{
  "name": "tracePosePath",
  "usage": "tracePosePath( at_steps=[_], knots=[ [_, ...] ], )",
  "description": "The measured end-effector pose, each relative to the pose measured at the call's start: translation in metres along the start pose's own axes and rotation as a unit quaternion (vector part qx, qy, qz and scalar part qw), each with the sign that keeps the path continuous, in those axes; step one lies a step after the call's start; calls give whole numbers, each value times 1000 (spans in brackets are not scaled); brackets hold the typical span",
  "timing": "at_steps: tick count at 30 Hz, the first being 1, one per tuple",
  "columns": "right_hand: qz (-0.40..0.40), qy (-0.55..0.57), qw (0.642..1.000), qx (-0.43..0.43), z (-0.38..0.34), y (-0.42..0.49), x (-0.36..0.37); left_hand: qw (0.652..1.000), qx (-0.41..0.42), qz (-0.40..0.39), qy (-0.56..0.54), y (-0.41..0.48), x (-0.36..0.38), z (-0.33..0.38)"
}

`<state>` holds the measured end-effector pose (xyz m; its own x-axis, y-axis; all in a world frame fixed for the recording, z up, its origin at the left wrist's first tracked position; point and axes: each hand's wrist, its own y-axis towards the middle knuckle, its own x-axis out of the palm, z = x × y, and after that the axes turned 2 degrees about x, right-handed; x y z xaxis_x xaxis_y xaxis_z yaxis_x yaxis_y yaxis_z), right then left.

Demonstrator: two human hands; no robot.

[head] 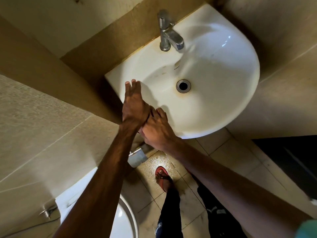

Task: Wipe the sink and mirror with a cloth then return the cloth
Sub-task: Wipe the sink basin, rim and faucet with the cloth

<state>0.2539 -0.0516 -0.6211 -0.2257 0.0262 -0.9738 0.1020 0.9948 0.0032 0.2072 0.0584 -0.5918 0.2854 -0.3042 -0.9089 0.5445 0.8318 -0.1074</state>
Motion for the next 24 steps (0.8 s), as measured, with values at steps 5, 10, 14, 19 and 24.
tracePosePath(
  at_steps=[5, 10, 14, 19, 24],
  knots=[
    [19, 58, 997, -52, 26, -33, -1, 999, -15, -40, 27, -3, 2, 10],
    [7, 103, 983, -149, 91, -75, -22, 996, 23, -50, 69, -13, 11, 31],
    [-27, 83, 984, -155, 136, -102, -45, 997, 53, -55, -9, -21, 20, 43],
    [-24, 80, 988, -127, 127, -96, -38, 991, 30, -128, -38, -18, 30, 43],
    [-30, 37, 992, -117, 93, -73, -14, 973, -2, -230, 9, -11, 32, 51]
  ],
)
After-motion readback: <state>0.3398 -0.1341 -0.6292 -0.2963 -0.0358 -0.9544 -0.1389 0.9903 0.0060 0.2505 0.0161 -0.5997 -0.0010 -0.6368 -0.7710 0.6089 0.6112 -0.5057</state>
